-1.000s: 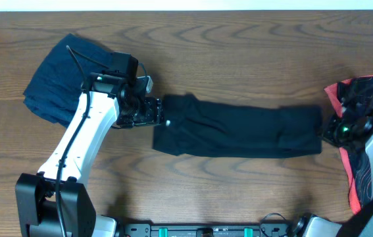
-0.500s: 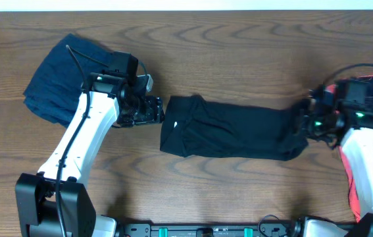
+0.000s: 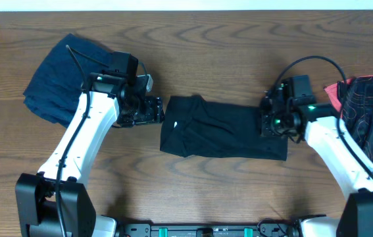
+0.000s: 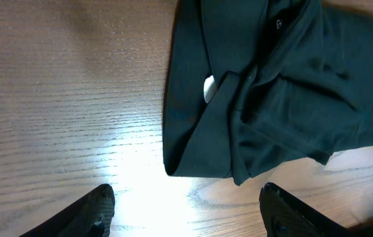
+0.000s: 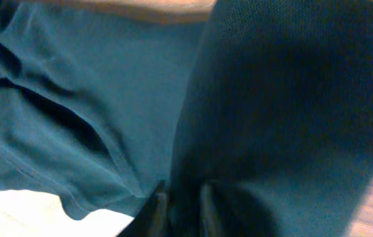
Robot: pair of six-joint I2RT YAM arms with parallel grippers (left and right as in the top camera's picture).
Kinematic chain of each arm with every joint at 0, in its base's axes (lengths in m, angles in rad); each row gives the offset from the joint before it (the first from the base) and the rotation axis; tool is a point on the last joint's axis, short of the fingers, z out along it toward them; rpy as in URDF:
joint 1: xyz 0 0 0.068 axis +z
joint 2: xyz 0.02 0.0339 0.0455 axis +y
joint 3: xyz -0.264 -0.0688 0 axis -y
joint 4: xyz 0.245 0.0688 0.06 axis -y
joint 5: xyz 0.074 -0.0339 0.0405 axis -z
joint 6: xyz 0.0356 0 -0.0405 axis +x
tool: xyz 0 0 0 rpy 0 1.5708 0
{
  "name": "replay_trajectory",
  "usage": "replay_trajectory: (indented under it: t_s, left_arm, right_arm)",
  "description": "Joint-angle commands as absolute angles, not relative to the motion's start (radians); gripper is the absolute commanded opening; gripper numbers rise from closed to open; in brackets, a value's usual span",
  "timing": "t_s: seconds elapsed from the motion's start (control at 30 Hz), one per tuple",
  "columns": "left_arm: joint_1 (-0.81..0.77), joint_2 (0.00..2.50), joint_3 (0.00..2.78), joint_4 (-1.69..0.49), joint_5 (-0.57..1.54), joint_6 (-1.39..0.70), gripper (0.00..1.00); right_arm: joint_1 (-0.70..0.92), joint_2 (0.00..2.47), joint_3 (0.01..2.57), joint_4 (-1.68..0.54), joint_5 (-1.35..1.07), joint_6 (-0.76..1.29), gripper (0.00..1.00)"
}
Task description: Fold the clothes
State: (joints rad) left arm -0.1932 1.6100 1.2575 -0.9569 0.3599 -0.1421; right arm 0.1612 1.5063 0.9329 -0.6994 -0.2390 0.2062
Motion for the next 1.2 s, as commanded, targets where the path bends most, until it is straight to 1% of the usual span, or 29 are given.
replay_trajectory:
  t_s: [0.0,0.17,0.23,0.27,0.4,0.53,0.77,0.9,0.97,1.0,1.07,1.17]
  left_arm:
    - [-0.190,1.602,1.276,-0.957,0.355,-0.143,0.73]
    - [-0.190,1.602,1.276,-0.957,0.355,-0.143,0.73]
    - [-0.190,1.602,1.276,-0.957,0.355,-0.143,0.73]
    - [-0.190,1.602,1.276,-0.957,0.355,-0.143,0.73]
    - [-0.190,1.602,1.276,-0.956,0.355,-0.143,0.73]
    - [-0.190,1.602,1.276,-0.955,0.355,-0.143,0.73]
    - [-0.190,1.602,1.275,-0.956,0.355,-0.143,0.73]
    - [-0.190,1.602,1.276,-0.957,0.355,-0.143,0.73]
    - [-0.190,1.602,1.276,-0.958,0.355,-0.143,0.73]
    - [-0.190,1.602,1.276,-0.961,0.355,-0.143,0.73]
    - [-0.190,1.602,1.276,-0.964,0.355,-0.143,0.73]
    - [-0.190,1.602,1.276,-0.965,0.355,-0.143,0.73]
  right_arm:
    - [0.202,1.523,0.933,-0.689,-0.274,0.222,0.26]
    - [0.203,1.465,0.936,-0.695,-0.295,0.158,0.29]
    - [0.187,1.431,0.936,-0.704,-0.284,0.156,0.34]
    - [0.173,1.415,0.936,-0.712,-0.285,0.161,0.39]
    - [0.161,1.411,0.934,-0.764,-0.276,0.163,0.46]
    - [0.214,1.440,0.918,-0.797,-0.226,0.163,0.54]
    - [0.342,1.472,0.865,-0.761,-0.062,0.160,0.59]
    - [0.372,1.490,0.846,-0.707,-0.044,0.161,0.54]
    - [0.382,1.511,0.843,-0.708,0.017,0.191,0.50]
    - [0.384,1.522,0.843,-0.711,0.042,0.196,0.45]
    - [0.385,1.535,0.843,-0.712,0.066,0.198,0.25]
    - [0.385,1.529,0.846,-0.716,0.068,0.198,0.09]
